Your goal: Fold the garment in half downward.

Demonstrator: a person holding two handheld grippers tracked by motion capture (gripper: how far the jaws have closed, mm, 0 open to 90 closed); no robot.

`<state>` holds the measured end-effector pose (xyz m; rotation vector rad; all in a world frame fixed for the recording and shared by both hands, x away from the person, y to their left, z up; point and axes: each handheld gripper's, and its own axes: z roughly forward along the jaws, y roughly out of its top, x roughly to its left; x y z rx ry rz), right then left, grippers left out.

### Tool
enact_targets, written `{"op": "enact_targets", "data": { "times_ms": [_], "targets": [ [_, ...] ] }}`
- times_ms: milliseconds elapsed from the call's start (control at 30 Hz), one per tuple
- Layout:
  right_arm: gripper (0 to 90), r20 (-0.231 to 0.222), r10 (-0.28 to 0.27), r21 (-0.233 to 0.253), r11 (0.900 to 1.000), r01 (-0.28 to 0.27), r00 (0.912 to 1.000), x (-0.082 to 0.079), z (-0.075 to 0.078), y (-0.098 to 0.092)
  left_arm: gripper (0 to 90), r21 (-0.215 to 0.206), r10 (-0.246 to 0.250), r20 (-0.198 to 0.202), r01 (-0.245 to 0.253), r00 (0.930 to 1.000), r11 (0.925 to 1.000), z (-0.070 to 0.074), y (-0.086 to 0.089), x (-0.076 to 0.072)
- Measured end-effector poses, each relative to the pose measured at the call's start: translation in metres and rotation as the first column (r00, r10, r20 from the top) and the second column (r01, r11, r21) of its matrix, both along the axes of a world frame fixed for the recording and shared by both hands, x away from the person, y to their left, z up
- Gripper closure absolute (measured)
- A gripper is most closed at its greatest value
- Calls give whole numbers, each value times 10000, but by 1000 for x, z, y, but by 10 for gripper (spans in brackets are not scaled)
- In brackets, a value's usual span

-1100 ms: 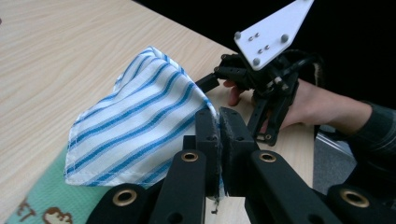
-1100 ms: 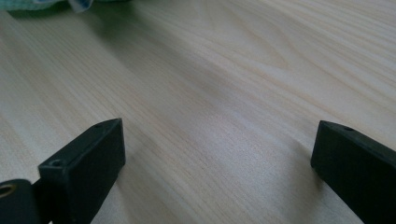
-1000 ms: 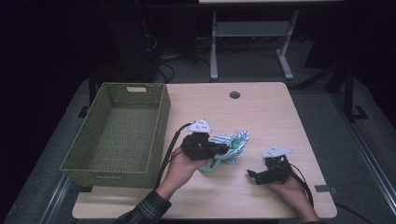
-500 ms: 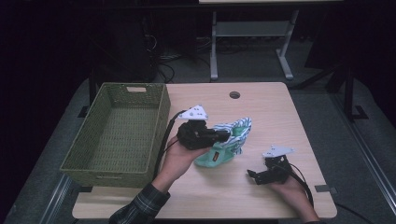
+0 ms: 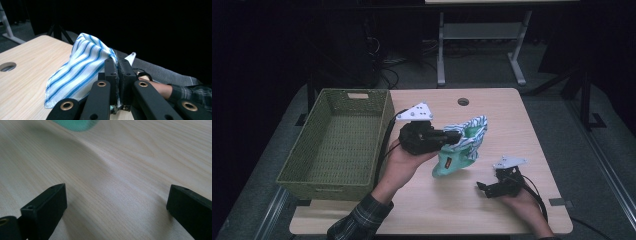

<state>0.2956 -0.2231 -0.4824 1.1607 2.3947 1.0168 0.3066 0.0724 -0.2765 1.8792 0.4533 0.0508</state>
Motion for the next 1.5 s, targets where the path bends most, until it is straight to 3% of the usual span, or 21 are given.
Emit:
{"op": "enact_targets", "data": {
  "times_ms": [133,300,367,400,467,567,833,1033,1200,1300,1333,1500],
  "targets": [
    [25,0,-7,13,10000,7,10000,0,0,0,868,-292,-166,-27,165,9999,9994,6,1,-4],
    [25,7,0,-1,10000,0,10000,0,0,0,867,-91,-92,-324,89,9994,9999,-2,2,5],
    [25,-3,-4,-1,10000,4,10000,0,0,0,867,313,61,-810,-36,9967,9995,-21,2,21],
    [25,-3,-4,-1,10000,4,10000,0,0,0,867,313,61,-810,-36,9967,9995,-21,2,21],
    [25,57,21,-21,10000,-21,10000,0,0,0,867,785,220,-1118,-132,9935,9968,-42,2,35],
    [25,66,23,-23,10000,-22,10000,0,0,0,867,1139,617,-1243,-475,9903,9924,-59,2,46],
    [25,-14,-23,-25,10000,23,10000,0,0,0,865,1414,1367,-1346,-1175,9814,9830,-80,7,69],
    [25,-2,-12,-32,10000,12,10000,0,0,0,855,1713,1836,-1232,-1613,9753,9719,-91,7,86],
    [25,45,25,-42,10000,-25,10000,0,0,0,850,2010,2239,-1467,-1926,9635,9605,-105,6,107],
    [25,43,25,-46,10000,-25,10000,0,0,0,846,2022,2395,-1449,-2082,9600,9570,-108,6,113],
    [25,42,24,-42,10000,-24,10000,0,0,0,844,2162,2575,-1380,-2247,9564,9502,-112,6,120],
    [25,35,15,-22,10000,-15,10000,0,0,0,831,2297,2846,-1404,-2484,9483,9410,-117,5,130]
  ]
}}
